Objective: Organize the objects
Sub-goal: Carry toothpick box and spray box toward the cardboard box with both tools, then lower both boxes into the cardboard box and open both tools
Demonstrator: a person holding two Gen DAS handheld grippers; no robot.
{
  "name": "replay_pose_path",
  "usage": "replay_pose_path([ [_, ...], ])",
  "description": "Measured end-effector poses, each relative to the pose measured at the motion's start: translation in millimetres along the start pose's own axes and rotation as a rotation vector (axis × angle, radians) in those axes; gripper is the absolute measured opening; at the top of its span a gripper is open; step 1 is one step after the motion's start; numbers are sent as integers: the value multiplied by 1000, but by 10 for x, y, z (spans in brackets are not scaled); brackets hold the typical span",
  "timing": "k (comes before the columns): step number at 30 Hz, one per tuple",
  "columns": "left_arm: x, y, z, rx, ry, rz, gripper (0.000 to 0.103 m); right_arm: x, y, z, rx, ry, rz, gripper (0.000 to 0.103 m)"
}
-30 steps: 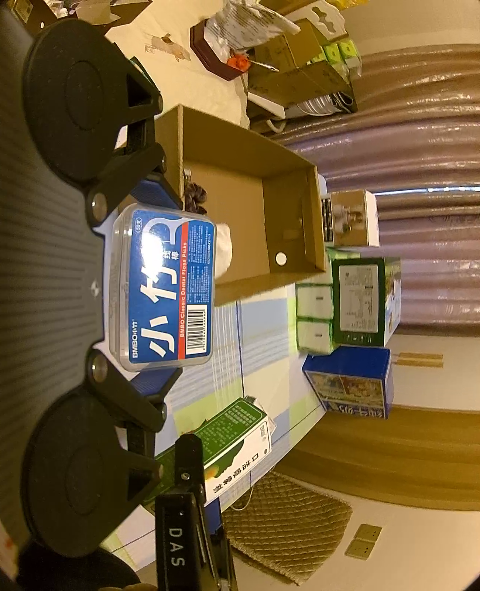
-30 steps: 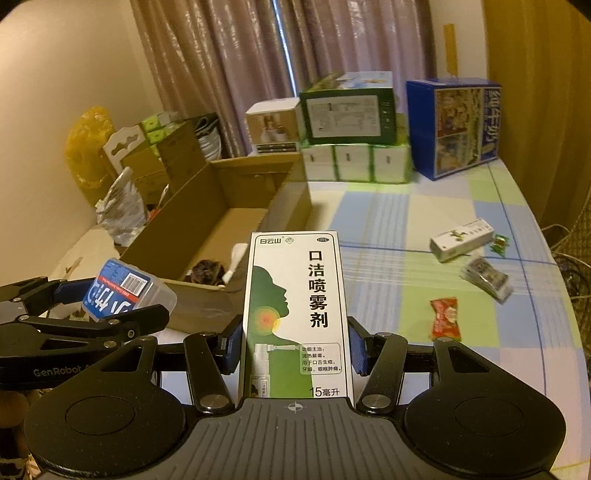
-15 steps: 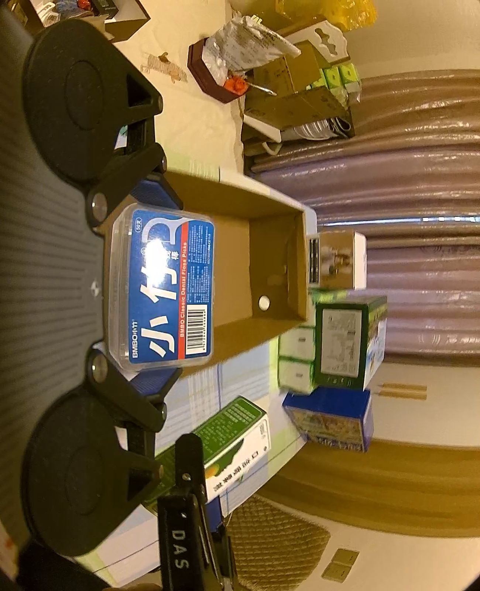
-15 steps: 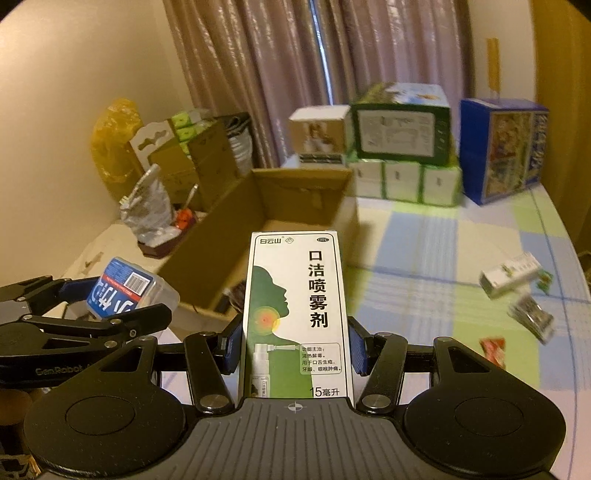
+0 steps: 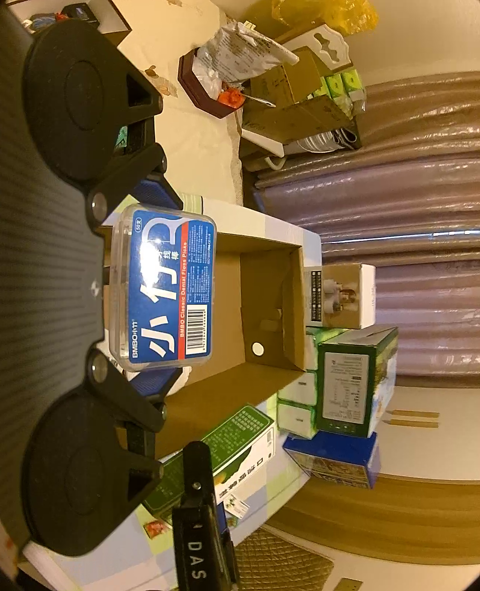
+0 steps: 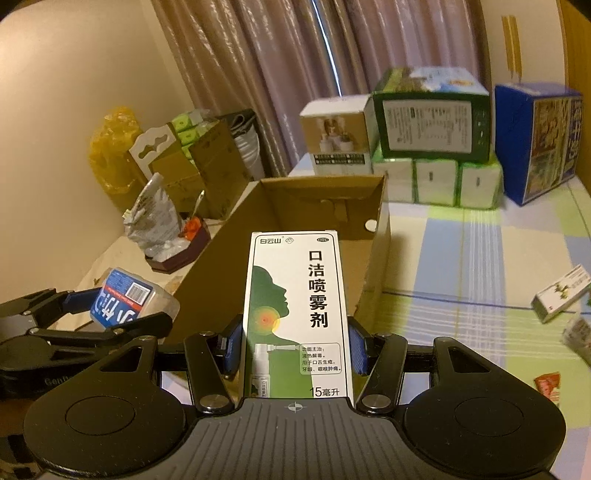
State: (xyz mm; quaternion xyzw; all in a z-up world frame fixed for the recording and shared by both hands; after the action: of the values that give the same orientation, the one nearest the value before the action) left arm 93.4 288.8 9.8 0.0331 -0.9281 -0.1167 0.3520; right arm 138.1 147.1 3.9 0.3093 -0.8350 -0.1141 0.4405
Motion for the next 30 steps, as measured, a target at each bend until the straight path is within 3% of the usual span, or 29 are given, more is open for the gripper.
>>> replay_pose_path([
  [15, -632, 13, -18, -10, 42, 48, 84, -362, -156, -165, -52, -2, 20, 52],
  [19, -756, -31, -33, -55, 57, 36, 87, -405, -176, -182, -63, 1, 23, 52],
  [30, -572, 93, 7, -14, 34, 13, 87, -400, -150, -139, -56, 9, 13, 52],
])
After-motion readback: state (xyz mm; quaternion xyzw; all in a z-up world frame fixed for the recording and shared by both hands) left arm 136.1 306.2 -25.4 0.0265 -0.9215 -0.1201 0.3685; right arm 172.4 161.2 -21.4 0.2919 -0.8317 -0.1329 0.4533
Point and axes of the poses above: each gripper's, at about its wrist camera, not at the fingertips, and x roughly against the way its jaws point, y to its left, z to its underside, the point moved 6 cm from there along -x, roughly the way its jaws point, and after that the axes turned 15 degrees about -x, right-handed, at the moved point
